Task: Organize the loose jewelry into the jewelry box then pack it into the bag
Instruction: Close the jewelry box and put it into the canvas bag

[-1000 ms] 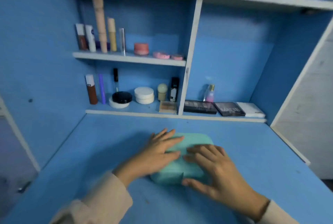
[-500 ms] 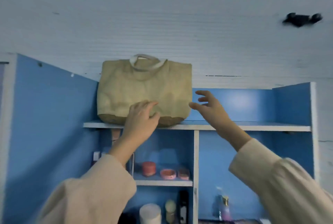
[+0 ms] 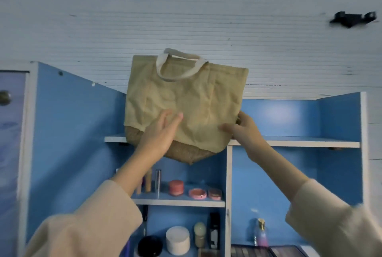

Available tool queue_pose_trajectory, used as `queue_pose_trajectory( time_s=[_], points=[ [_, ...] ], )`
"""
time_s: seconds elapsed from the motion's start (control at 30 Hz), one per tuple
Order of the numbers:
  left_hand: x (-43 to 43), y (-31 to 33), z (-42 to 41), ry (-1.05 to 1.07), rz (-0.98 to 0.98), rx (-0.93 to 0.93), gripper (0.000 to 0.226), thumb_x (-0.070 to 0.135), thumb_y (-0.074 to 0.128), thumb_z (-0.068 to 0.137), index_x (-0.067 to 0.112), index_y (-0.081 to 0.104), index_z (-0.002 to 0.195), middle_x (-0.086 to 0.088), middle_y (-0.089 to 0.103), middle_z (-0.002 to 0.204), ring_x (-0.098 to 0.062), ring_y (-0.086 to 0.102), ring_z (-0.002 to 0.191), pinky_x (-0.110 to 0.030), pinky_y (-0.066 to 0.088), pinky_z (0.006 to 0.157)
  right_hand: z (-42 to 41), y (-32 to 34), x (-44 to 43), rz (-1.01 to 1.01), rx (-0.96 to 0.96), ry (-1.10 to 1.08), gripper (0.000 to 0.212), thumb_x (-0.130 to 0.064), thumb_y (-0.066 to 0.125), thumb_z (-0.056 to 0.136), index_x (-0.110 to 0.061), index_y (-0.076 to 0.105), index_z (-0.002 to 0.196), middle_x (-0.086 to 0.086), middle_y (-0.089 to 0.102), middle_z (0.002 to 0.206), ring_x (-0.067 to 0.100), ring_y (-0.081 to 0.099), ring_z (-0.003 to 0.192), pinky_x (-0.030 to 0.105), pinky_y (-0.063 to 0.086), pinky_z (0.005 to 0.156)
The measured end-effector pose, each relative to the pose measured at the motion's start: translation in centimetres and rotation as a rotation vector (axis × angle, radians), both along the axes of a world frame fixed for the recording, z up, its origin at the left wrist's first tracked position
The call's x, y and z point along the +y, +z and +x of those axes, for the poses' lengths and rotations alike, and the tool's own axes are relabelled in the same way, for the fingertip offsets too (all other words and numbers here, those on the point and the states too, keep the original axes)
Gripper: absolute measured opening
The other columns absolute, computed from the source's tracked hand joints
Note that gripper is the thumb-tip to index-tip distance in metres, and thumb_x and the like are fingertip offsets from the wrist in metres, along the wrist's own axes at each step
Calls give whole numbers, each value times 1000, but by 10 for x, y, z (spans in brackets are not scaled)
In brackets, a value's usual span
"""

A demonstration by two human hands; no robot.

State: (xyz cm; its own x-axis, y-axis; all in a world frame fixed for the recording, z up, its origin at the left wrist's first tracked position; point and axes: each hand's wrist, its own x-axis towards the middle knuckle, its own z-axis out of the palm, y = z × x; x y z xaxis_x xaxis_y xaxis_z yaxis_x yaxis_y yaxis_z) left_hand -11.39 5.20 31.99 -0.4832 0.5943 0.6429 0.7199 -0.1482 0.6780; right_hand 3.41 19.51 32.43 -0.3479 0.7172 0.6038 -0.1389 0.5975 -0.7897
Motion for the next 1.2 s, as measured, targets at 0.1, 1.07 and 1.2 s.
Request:
queue_pose_trajectory(
  time_s=[0.1,1.07,1.2],
  points=[
    [-28,20,27,-216,261,-313,87,73,48,74,37,19,148,4,30,152,-23,41,130,-49,45,97,20,-37,-26,193,-11,-74,25,0,62,79,-19,58,95,-4,67,92,12,62,86,20,50,69],
    [-58,-118,44,-185,-571,524,46,10,58,89,48,57,115,0,66,114,-19,55,114,-40,44,96,127,-300,-60,424,-1521,-170,108,-78,60,60,-51,-6,142,7,31,132,26,25,126,41,23,101],
    [-48,-124,64,-230,-533,541,51,1,54,83,43,59,111,2,65,86,-9,58,79,-34,47,76,172,-300,-28,209,-1575,-382,109,-83,56,57,-52,-5,142,6,31,133,26,24,128,41,24,100]
  ],
)
